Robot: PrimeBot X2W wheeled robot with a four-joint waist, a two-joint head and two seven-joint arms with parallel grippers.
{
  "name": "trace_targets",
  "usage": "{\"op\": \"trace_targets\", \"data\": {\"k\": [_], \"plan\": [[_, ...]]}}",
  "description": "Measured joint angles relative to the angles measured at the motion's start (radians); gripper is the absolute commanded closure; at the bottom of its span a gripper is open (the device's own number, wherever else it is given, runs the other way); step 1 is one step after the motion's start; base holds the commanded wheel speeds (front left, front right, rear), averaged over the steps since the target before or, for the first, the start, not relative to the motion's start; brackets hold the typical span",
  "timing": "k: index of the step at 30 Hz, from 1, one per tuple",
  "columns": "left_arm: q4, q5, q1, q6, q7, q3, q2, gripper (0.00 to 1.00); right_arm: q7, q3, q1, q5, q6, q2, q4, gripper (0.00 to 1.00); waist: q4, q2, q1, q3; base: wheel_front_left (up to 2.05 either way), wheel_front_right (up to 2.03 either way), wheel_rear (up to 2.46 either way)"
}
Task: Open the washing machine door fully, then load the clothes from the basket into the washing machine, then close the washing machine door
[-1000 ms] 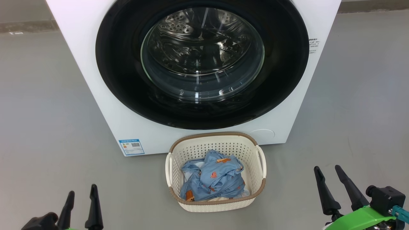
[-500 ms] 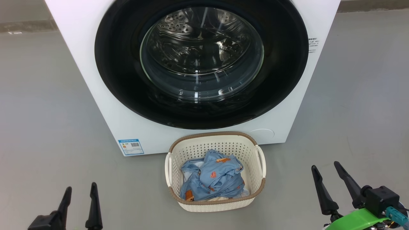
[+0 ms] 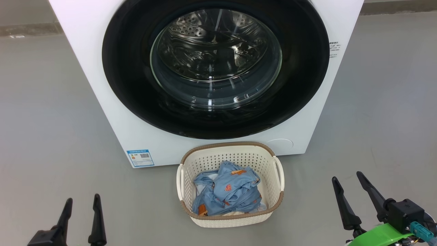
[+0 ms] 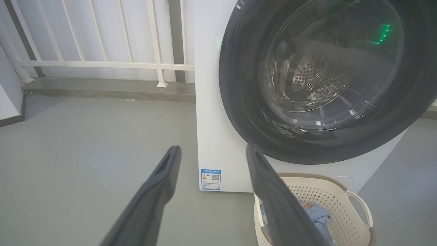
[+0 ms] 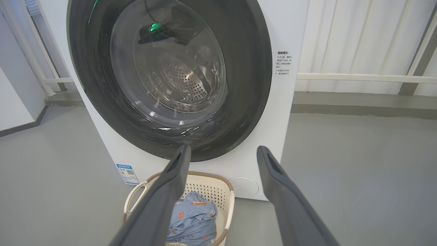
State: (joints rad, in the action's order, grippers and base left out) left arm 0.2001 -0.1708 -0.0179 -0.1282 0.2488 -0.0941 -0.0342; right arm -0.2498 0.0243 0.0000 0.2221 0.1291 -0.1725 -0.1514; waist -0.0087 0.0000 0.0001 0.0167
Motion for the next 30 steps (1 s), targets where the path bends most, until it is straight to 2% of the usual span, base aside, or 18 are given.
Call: {"op": "trace_targets", "data": {"k": [30], "plan": [[-0.002,0.000,-0.003,-0.001,0.006,-0.009,0.000,0.00,0.000,-0.031,0.000,-0.004,0.000,0.009,-0.026,0.00,0.003,0.0000,0.0000,-0.004,0.00,0.00,0.00]]}}
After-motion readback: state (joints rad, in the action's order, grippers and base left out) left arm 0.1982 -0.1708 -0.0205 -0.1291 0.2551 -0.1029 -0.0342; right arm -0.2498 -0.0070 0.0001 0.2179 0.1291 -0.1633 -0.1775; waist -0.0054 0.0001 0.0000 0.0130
